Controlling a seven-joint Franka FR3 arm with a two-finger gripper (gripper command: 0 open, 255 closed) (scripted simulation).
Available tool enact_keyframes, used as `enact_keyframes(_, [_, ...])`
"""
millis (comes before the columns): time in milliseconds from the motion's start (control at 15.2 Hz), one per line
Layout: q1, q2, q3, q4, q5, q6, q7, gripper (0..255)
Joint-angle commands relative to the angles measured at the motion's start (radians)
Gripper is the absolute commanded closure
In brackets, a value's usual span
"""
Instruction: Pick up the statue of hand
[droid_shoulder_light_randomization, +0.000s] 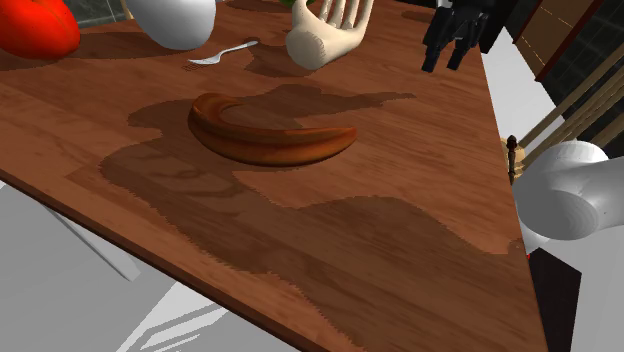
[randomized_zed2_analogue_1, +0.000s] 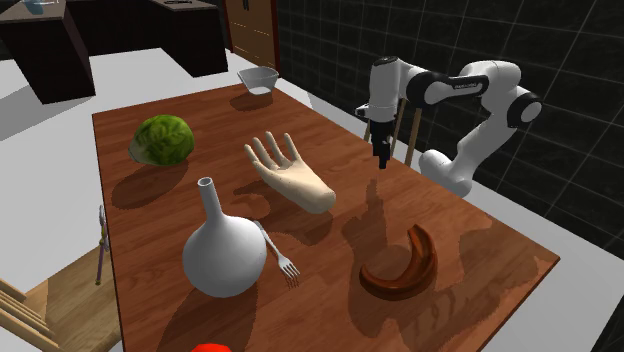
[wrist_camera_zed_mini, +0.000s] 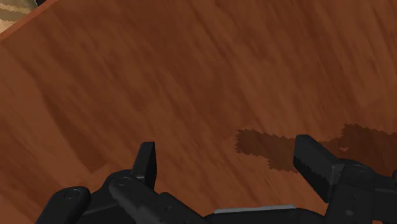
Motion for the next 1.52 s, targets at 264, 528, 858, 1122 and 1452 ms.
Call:
enact_keyframes(264, [0.004, 0.128, 0.021, 0.079, 0.007, 0.089, 0.023, 0])
enact_keyframes(528, [0.006, 0.256, 0.040, 0.177, 0.007, 0.161, 0.047, 0])
enact_keyframes(858, [0.007, 0.417, 0.061, 0.323, -0.001, 0.225, 0.080, 0])
enact_keyframes(1122, [0.008, 0.548, 0.075, 0.463, -0.016, 0.256, 0.107, 0])
enact_keyframes(1452, [0.012, 0.718, 0.090, 0.671, -0.043, 0.267, 0.143, 0])
